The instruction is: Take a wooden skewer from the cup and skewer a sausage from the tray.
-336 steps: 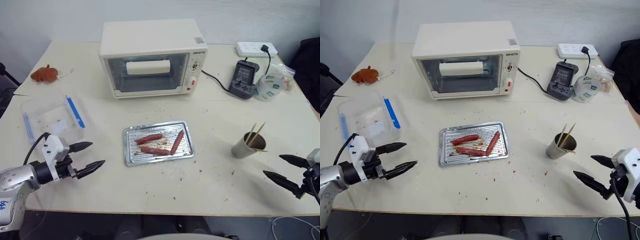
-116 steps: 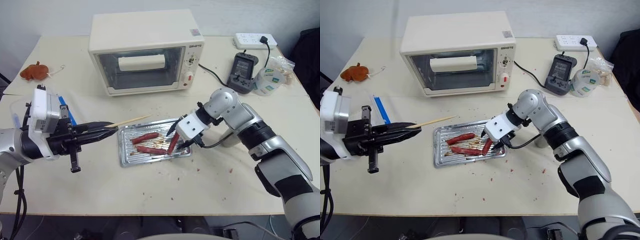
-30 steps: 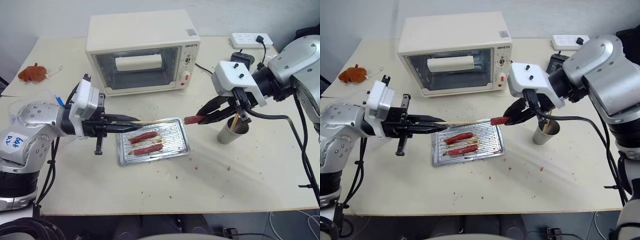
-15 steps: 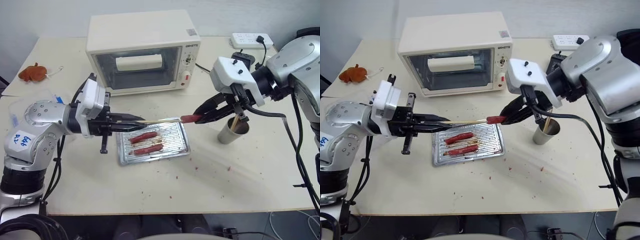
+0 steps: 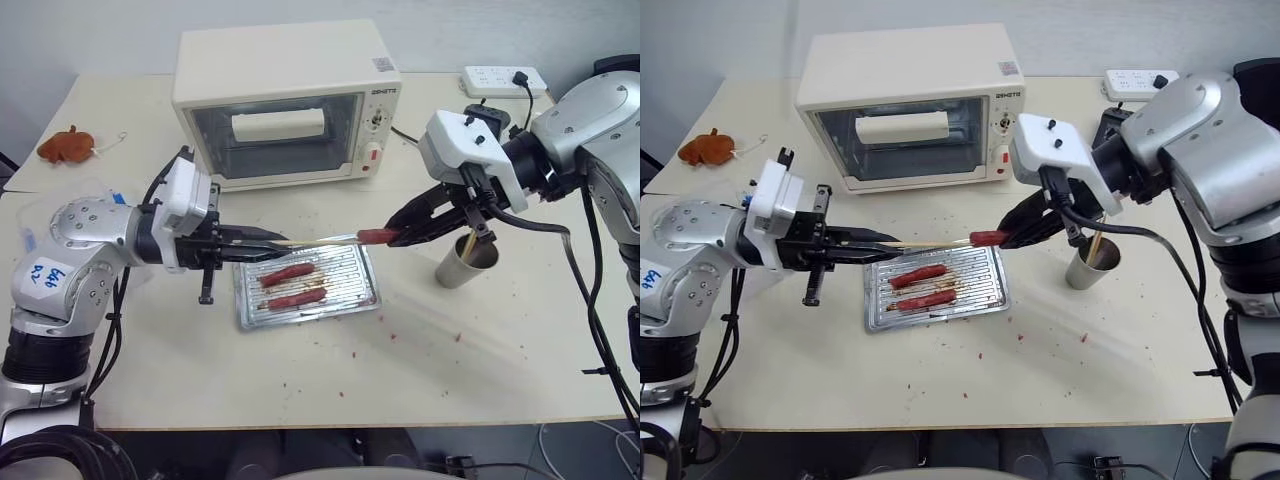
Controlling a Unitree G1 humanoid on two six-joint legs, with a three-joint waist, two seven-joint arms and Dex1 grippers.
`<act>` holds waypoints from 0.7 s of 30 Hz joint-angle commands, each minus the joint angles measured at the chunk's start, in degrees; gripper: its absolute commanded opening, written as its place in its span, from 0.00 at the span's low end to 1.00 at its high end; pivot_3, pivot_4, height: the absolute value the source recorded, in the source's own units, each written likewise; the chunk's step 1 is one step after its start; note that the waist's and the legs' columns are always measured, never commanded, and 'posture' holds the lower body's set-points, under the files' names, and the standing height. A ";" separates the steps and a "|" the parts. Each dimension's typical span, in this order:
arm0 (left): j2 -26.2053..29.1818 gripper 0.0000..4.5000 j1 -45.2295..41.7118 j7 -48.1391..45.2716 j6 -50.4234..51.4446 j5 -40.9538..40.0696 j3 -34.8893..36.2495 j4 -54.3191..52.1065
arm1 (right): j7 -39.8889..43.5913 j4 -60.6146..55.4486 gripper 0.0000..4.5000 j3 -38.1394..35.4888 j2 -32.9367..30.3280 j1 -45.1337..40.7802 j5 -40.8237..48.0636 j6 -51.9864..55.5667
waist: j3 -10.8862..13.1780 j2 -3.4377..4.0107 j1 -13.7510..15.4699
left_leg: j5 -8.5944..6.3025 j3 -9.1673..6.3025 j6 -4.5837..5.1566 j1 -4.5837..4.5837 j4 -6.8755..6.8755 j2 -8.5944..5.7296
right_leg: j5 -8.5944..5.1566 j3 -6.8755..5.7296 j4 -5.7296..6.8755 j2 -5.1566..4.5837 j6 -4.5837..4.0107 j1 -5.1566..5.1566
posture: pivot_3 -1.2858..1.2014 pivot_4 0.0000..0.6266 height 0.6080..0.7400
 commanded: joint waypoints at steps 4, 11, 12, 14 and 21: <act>1.42 0.00 -1.05 -0.02 -0.49 -0.13 2.68 0.66 | 0.87 -1.10 0.15 -2.75 -1.26 -0.37 -0.17 -0.96 | 0.00 0.00 -0.03 | 0.00 0.00 0.00 0.00 0.00 0.00 | 0.00 0.00 0.03 0.00 0.00 0.00 | 0.52 0.24 1.00; 1.84 0.00 -0.41 -0.40 -1.15 0.12 2.52 0.91 | 1.09 -1.13 0.01 -2.65 -1.78 -0.07 -0.17 -1.18 | 0.00 0.00 -0.01 | 0.00 0.00 0.00 0.00 0.00 0.00 | 0.00 0.00 0.02 0.00 0.00 0.00 | 0.52 0.24 1.00; 1.66 0.00 -0.40 -0.33 -1.04 0.05 2.34 0.82 | 0.99 -0.96 0.01 -2.61 -1.76 -0.11 -0.29 -1.26 | 0.00 0.00 -0.01 | 0.00 0.00 0.00 0.00 0.00 0.00 | 0.00 0.00 0.02 0.00 0.00 0.00 | 0.52 0.24 1.00; 1.12 0.00 -0.39 -0.20 -0.78 -0.23 1.81 0.30 | 0.86 -0.73 0.01 -2.55 -1.69 -0.19 -0.42 -1.34 | 0.00 0.00 -0.01 | 0.00 0.00 0.00 0.00 0.01 0.00 | 0.00 0.00 0.02 0.00 0.00 0.00 | 0.52 0.24 1.00; -0.02 0.00 -0.87 -0.72 -0.94 -0.02 0.41 -0.09 | 0.75 -0.51 0.01 -2.47 -1.27 -0.71 -0.59 -1.05 | 0.00 0.00 -0.01 | 0.00 0.00 0.00 0.00 0.01 0.00 | 0.00 0.00 0.03 0.00 0.00 0.00 | 0.52 0.24 1.00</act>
